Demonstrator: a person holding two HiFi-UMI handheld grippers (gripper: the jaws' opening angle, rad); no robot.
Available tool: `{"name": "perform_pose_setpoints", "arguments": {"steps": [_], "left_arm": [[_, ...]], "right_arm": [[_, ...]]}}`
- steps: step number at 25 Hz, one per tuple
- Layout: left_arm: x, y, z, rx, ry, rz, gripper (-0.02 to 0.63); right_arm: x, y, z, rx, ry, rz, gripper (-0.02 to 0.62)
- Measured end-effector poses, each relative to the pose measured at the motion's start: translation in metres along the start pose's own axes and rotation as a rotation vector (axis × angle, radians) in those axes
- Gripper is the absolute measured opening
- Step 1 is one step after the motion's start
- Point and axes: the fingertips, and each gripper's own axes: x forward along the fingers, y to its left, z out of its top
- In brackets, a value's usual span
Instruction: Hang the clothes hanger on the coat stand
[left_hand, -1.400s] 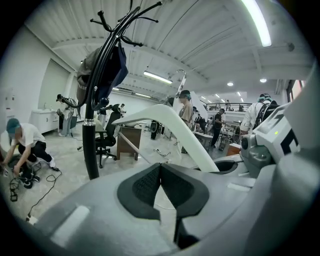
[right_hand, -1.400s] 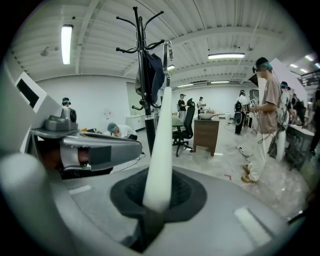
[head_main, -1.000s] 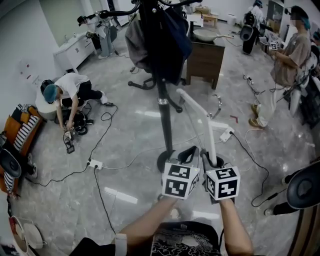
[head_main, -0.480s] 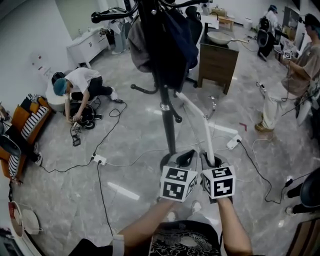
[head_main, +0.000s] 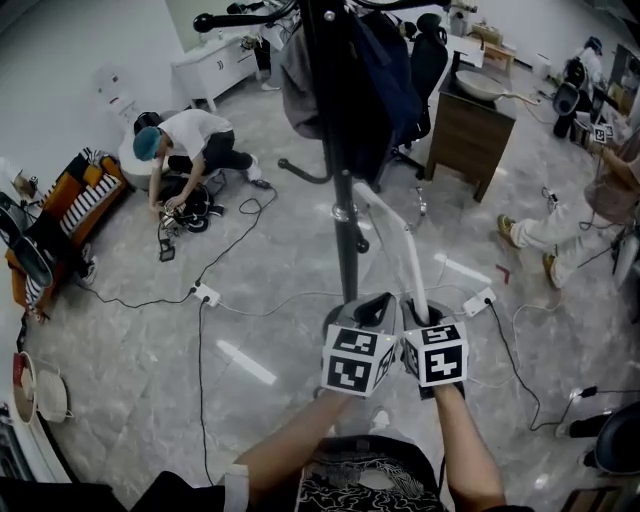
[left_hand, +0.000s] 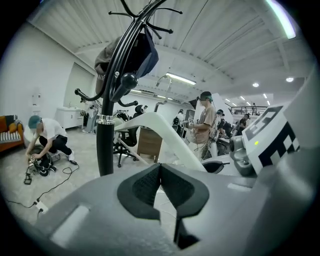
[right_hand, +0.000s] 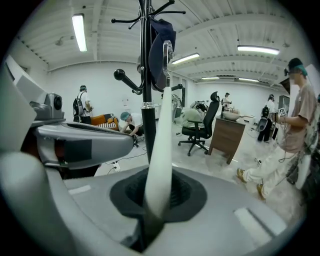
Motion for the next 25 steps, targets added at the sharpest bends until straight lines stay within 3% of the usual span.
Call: {"name": "perform_pose_setpoints", "arguments": {"steps": [25], "left_arm": [[0.047, 0.043, 0.006, -0.036, -0.050, 0.123, 0.006]], "right_arm": [[0.082, -0.024, 0.031, -0.137, 0.019, 0.111, 0.035]]}}
